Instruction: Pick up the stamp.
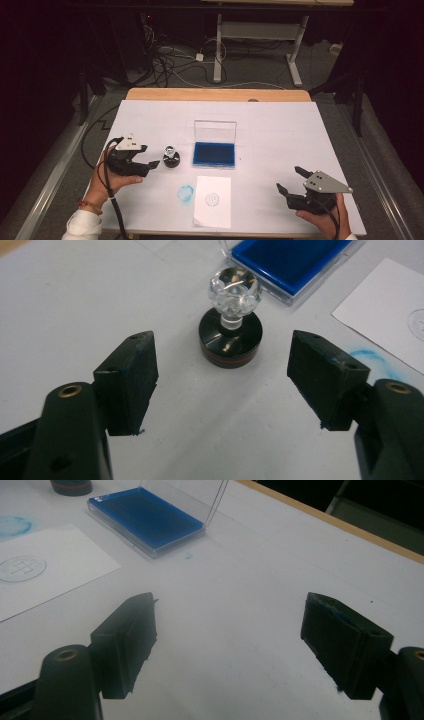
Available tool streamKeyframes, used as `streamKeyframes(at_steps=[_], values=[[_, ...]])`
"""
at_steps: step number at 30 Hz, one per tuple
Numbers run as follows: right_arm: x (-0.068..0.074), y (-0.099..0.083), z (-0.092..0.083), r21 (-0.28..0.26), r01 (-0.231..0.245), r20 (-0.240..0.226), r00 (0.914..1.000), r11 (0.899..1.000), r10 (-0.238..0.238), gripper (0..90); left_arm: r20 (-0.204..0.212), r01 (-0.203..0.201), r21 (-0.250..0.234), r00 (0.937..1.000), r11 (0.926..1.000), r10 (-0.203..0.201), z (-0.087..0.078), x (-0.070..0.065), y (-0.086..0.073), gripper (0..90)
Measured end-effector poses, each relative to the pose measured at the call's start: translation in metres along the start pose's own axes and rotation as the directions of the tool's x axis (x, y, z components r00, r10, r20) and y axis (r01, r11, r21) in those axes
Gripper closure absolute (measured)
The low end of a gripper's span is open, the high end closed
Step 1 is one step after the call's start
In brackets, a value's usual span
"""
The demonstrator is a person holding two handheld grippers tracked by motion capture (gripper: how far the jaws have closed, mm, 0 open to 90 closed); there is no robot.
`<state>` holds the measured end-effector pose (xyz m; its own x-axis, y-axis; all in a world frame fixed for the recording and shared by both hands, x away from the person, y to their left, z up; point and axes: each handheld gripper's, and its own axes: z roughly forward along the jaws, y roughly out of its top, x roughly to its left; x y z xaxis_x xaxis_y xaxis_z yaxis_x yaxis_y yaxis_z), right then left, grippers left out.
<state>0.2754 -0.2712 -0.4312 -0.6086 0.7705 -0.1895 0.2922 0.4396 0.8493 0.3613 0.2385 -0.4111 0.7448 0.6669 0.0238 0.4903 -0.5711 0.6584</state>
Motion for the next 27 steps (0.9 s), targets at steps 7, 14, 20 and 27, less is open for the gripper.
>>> streamKeyframes(at_steps=[7,14,20,27], values=[[0.003,-0.001,0.005,0.018,0.005,-0.015,0.9999,1.000,-0.004,22.5,0.023,-0.019,0.096,0.9996,0.9952,0.017,0.024,0.004,0.017,27.7],[0.005,-0.001,0.007,0.026,0.009,-0.018,0.9998,1.000,-0.008,22.8,0.040,-0.020,0.087,0.9991,0.9960,0.016,0.034,0.010,0.026,30.4],[0.006,-0.002,0.008,0.032,0.008,-0.020,0.9998,0.999,-0.007,22.8,0.045,-0.029,0.092,0.9987,0.9953,0.025,0.044,0.009,0.033,34.0],[0.006,-0.003,0.008,0.037,0.013,-0.023,0.9997,0.999,-0.012,22.9,0.066,-0.020,0.092,0.9978,0.9955,0.014,0.053,0.011,0.038,38.5]])
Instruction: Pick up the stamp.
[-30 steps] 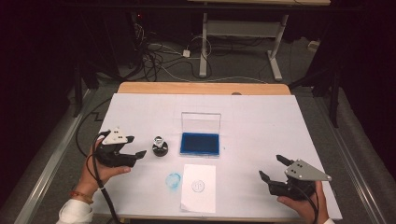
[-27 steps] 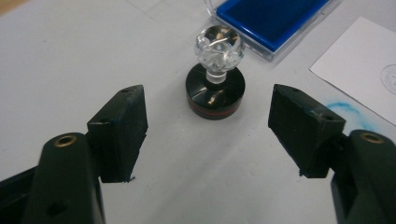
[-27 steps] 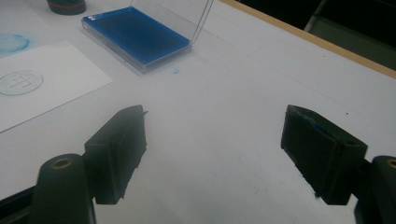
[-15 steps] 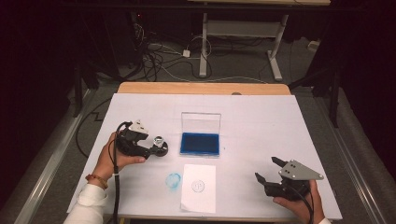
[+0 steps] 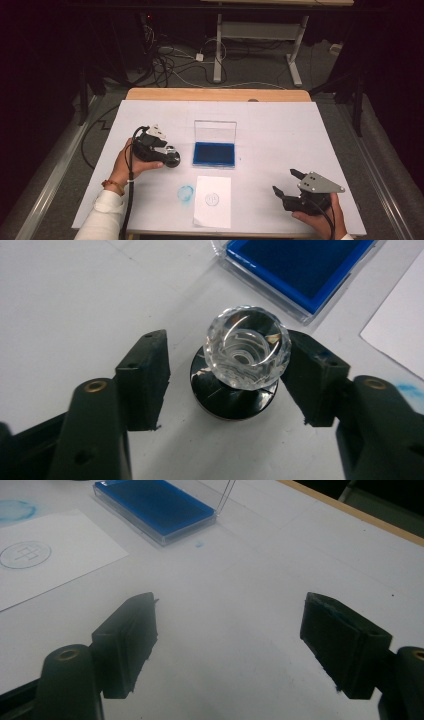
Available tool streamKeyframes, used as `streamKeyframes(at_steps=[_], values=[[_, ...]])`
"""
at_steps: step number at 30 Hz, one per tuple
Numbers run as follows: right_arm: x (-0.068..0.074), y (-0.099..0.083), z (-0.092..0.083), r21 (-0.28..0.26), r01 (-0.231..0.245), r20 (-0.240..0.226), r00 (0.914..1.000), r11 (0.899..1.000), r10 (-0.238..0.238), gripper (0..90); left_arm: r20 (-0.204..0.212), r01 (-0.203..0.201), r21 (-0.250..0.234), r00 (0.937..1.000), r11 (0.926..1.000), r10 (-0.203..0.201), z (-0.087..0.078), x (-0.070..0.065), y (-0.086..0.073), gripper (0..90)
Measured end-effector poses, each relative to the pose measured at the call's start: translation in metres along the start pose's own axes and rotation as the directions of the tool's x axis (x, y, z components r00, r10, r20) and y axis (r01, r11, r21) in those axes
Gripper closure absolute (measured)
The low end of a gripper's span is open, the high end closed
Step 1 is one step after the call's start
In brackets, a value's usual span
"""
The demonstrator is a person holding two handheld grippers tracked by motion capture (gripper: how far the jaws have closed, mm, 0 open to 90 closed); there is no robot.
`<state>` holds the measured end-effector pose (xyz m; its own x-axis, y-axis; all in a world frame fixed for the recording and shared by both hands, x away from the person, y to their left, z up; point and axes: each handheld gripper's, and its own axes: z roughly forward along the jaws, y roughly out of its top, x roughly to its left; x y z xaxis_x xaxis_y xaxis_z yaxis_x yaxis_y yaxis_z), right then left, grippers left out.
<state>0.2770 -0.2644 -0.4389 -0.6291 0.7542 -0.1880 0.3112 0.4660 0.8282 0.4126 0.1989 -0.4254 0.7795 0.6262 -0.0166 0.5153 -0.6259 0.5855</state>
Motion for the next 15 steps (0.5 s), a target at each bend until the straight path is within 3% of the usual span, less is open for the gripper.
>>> streamKeyframes(at_steps=[7,15], values=[[0.0011,0.0001,0.0006,0.000,0.002,-0.005,1.0000,1.000,-0.002,23.1,0.017,-0.014,-0.005,0.9998,0.9999,0.014,0.0007,-0.0017,0.0020,41.5],[0.0015,-0.0001,0.0010,0.003,0.000,-0.012,0.9999,1.000,0.000,23.6,0.028,-0.031,-0.002,0.9991,0.9995,0.032,0.0017,-0.0045,0.0034,51.5]])
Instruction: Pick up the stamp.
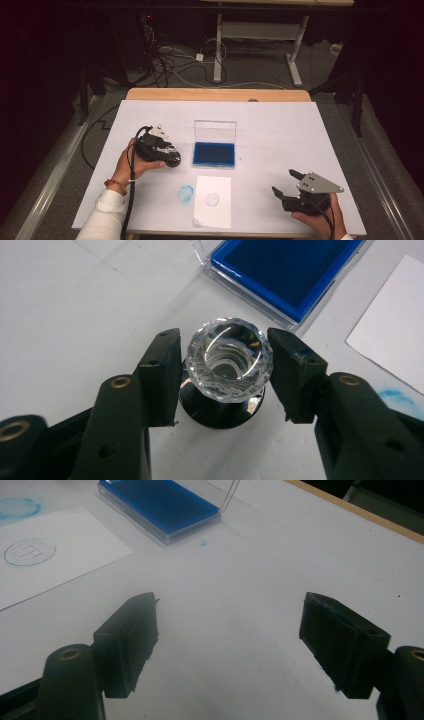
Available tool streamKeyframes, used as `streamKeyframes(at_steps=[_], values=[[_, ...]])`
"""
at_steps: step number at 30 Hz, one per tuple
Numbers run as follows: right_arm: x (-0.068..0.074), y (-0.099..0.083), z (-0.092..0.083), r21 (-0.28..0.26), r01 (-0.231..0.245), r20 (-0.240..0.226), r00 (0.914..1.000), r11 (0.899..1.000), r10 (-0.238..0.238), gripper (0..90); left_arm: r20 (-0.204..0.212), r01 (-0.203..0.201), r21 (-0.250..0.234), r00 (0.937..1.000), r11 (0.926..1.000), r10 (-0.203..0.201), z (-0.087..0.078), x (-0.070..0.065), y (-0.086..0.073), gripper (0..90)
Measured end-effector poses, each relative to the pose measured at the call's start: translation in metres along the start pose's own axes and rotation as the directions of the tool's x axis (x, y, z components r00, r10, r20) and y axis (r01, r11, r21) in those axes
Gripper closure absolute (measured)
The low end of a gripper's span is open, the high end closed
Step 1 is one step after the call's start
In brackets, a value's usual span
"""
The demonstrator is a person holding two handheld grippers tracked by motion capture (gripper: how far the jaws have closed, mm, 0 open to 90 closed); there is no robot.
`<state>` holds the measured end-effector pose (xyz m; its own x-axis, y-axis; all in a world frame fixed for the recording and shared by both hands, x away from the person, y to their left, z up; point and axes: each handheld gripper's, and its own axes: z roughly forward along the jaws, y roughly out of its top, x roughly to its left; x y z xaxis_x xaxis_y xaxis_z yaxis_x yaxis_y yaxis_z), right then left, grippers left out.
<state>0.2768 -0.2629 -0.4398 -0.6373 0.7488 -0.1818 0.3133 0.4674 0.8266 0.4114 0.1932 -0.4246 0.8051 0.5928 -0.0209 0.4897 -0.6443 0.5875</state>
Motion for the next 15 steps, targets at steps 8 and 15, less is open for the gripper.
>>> streamKeyframes(at_steps=[8,15], values=[[0.0010,-0.0003,0.0012,0.004,0.005,-0.008,1.0000,1.000,-0.005,23.9,-0.006,-0.004,0.004,1.0000,1.0000,0.004,0.0010,-0.0008,0.0007,52.6],[0.0013,-0.0003,0.0014,0.010,0.008,-0.007,0.9999,1.000,-0.008,24.0,-0.002,0.014,-0.011,0.9999,0.9998,-0.014,0.0018,-0.0008,0.0006,54.0]])
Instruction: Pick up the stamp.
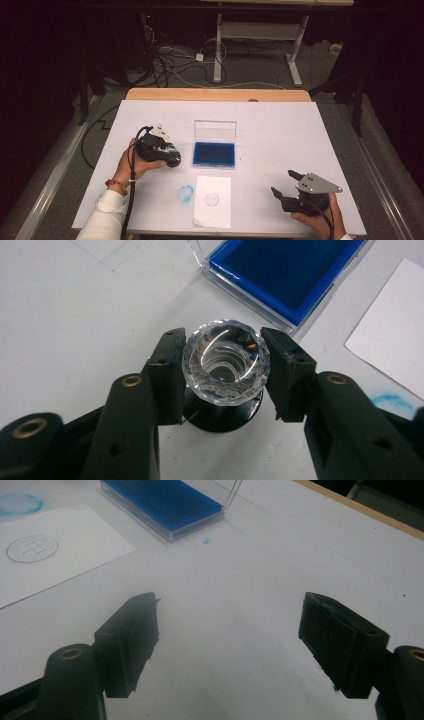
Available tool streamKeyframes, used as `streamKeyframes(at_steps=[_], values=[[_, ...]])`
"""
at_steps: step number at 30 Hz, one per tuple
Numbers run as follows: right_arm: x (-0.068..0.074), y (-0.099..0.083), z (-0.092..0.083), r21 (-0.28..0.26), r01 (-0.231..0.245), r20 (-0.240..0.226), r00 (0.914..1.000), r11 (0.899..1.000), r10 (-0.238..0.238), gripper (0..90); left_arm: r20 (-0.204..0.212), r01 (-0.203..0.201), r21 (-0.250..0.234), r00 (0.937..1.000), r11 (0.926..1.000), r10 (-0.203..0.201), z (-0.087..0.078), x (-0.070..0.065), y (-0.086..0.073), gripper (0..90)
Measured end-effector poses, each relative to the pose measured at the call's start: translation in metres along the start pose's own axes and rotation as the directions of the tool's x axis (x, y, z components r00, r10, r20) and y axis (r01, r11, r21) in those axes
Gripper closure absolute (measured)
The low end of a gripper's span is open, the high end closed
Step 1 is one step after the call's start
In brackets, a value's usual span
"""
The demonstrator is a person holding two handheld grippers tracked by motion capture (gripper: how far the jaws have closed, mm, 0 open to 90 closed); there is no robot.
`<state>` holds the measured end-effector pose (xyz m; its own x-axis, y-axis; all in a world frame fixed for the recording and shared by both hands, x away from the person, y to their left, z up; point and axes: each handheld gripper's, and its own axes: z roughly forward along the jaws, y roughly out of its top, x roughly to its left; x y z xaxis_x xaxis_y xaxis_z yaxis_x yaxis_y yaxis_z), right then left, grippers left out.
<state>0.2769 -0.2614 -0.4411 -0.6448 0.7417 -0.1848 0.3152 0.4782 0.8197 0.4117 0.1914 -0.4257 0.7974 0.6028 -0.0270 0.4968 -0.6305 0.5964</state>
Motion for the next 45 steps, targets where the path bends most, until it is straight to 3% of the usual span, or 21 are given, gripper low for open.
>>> streamKeyframes(at_steps=[8,11,14,17,23,29,37,40,41,45], values=[[0.001,0.000,0.000,0.006,0.008,-0.003,1.0000,1.000,-0.008,24.1,-0.028,-0.011,-0.004,0.9996,0.9999,0.011,-0.001,-0.003,0.000,54.5],[0.001,0.000,0.000,0.005,0.004,-0.002,1.0000,1.000,-0.004,24.1,-0.014,-0.019,-0.013,0.9997,0.9997,0.019,-0.001,-0.006,-0.001,54.5],[0.001,0.000,-0.001,0.003,0.006,-0.002,1.0000,1.000,-0.006,24.1,-0.040,-0.036,-0.018,0.9986,0.9992,0.036,-0.003,-0.010,-0.001,54.6],[0.000,0.000,-0.001,0.000,0.008,0.000,1.0000,1.000,-0.008,24.1,-0.035,-0.032,-0.041,0.9989,0.9986,0.031,-0.006,-0.011,-0.002,54.6],[0.000,0.000,-0.002,-0.004,0.007,0.004,1.0000,1.000,-0.007,24.1,-0.070,-0.029,-0.082,0.9973,0.9962,0.023,-0.017,-0.013,-0.005,54.6],[0.000,0.001,-0.003,-0.009,0.004,0.010,0.9999,1.000,-0.004,24.1,-0.087,-0.029,-0.148,0.9961,0.9886,0.016,-0.031,-0.015,-0.010,54.6],[0.000,0.002,-0.003,-0.017,0.003,0.010,0.9999,1.000,-0.003,24.1,-0.092,-0.048,-0.196,0.9953,0.9795,0.031,-0.042,-0.023,-0.012,54.6],[-0.001,0.002,-0.003,-0.017,0.003,0.011,0.9999,1.000,-0.002,24.1,-0.114,-0.055,-0.217,0.9930,0.9747,0.031,-0.047,-0.026,-0.012,54.7],[-0.001,0.002,-0.003,-0.018,0.002,0.011,0.9999,1.000,-0.002,24.1,-0.096,-0.052,-0.217,0.9949,0.9749,0.032,-0.048,-0.026,-0.012,54.6],[-0.001,0.003,-0.002,-0.019,-0.001,0.013,0.9999,1.000,0.002,24.1,-0.090,-0.054,-0.236,0.9954,0.9703,0.034,-0.051,-0.029,-0.012,54.7]])
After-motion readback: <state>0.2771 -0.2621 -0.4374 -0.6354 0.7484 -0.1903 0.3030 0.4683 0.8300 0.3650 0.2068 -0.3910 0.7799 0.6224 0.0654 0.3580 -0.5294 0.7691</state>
